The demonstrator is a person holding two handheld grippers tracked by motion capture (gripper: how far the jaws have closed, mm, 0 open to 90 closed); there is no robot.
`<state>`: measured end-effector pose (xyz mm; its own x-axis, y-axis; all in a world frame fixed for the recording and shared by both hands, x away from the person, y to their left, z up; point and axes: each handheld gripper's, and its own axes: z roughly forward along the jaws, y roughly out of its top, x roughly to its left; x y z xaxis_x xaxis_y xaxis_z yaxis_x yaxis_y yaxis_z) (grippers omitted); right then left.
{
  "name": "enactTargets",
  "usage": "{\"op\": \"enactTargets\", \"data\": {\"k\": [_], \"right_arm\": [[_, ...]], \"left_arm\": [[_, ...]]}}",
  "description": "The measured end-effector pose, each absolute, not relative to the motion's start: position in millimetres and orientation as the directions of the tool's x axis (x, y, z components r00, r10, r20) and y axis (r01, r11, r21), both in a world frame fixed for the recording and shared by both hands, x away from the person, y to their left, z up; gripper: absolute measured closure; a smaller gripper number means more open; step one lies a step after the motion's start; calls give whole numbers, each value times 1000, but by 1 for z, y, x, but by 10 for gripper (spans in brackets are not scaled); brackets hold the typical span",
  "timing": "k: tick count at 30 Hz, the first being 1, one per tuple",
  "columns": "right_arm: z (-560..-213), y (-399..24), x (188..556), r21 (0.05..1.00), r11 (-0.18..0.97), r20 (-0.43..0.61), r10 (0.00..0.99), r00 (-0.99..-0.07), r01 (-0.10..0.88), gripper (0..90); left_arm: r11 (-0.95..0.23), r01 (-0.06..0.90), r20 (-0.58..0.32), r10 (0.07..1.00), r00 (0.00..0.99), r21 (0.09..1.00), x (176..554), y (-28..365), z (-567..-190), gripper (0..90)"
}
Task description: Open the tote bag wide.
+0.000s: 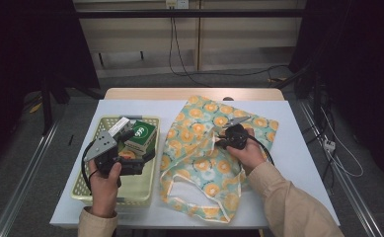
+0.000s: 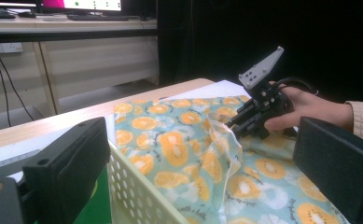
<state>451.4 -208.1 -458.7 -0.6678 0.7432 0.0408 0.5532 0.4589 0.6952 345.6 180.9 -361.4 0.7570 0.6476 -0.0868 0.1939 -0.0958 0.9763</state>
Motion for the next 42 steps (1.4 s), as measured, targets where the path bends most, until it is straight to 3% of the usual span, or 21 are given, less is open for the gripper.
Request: {"op": "enactTargets", "data": {"k": [3, 7, 10, 18, 27, 42], "right_arm": [[-456, -206, 453, 677, 477, 33, 741, -671, 561, 890], [-445, -205, 453, 642, 501, 43, 733, -679, 581, 895], [-425, -209, 452, 661, 452, 104, 736, -669, 599, 894], [-382, -220, 450, 690, 413, 121, 744, -657, 594, 892], [-380, -219, 448, 694, 421, 98, 749, -656, 584, 889], [-378, -212, 450, 690, 397, 123, 760, -638, 605, 891]], "left_arm": [[-93, 191, -86, 648, 757, 977, 345, 181, -360, 37], [-90, 191, -88, 648, 757, 978, 346, 182, -359, 37], [-89, 189, -87, 648, 757, 978, 346, 182, -357, 37], [-111, 186, -66, 666, 743, 976, 349, 184, -351, 35], [-138, 201, -73, 621, 781, 970, 352, 178, -347, 34], [-267, 245, -82, 504, 860, 932, 379, 113, -350, 59]]}}
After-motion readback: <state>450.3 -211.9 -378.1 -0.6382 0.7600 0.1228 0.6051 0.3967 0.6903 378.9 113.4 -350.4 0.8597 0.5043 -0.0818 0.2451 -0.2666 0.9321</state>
